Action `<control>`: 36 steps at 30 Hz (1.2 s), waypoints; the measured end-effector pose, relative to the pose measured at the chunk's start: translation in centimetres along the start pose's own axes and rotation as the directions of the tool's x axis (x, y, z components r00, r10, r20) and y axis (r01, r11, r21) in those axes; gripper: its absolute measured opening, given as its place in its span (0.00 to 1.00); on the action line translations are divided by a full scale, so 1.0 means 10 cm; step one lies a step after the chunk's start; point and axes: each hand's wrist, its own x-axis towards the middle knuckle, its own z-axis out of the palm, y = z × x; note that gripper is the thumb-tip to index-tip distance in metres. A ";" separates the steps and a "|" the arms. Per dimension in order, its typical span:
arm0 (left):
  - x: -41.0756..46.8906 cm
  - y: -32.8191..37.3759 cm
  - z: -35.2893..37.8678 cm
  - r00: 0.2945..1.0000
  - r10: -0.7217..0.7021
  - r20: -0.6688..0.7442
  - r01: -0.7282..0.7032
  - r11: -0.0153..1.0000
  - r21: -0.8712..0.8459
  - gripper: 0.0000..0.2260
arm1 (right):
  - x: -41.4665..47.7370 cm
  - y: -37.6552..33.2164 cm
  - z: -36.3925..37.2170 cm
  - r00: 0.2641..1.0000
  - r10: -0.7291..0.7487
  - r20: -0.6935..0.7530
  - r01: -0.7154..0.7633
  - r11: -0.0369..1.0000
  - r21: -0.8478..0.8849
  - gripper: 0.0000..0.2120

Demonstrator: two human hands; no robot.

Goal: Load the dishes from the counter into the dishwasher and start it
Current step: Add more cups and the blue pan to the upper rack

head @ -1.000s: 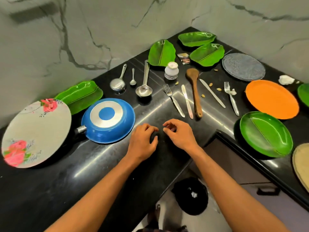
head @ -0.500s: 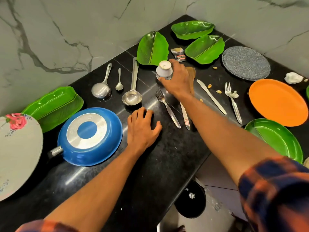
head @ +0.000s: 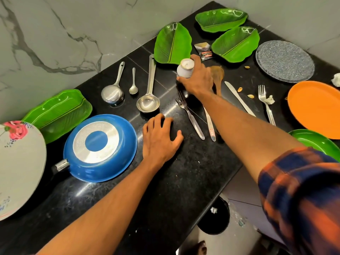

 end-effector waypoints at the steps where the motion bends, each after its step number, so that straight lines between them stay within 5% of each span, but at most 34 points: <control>1: 0.00 0.00 0.00 1.000 0.000 0.005 0.000 1.000 -0.003 0.21 | 0.02 0.00 0.01 1.000 0.011 0.004 -0.011 1.000 0.021 0.38; 12: 0.02 -0.05 0.02 1.000 0.016 -0.010 -0.017 0.999 -0.027 0.20 | -0.70 0.07 -0.46 0.984 0.050 -0.170 0.029 0.901 0.432 0.34; 21: -0.01 -0.05 0.01 0.998 0.047 -0.052 -0.049 0.998 -0.038 0.18 | -2.29 0.71 -0.90 0.962 0.202 -0.182 -0.080 0.850 0.520 0.33; 29: -0.57 0.17 -0.03 0.931 0.303 -0.204 -0.325 0.942 -0.086 0.07 | -3.74 1.34 -1.45 0.925 0.312 -0.217 -0.143 0.816 0.561 0.33; 36: -1.91 1.21 0.22 0.851 0.515 -0.105 -0.524 0.814 -0.249 0.05 | -5.11 2.24 -2.00 0.876 0.425 -0.227 -0.272 0.825 0.495 0.35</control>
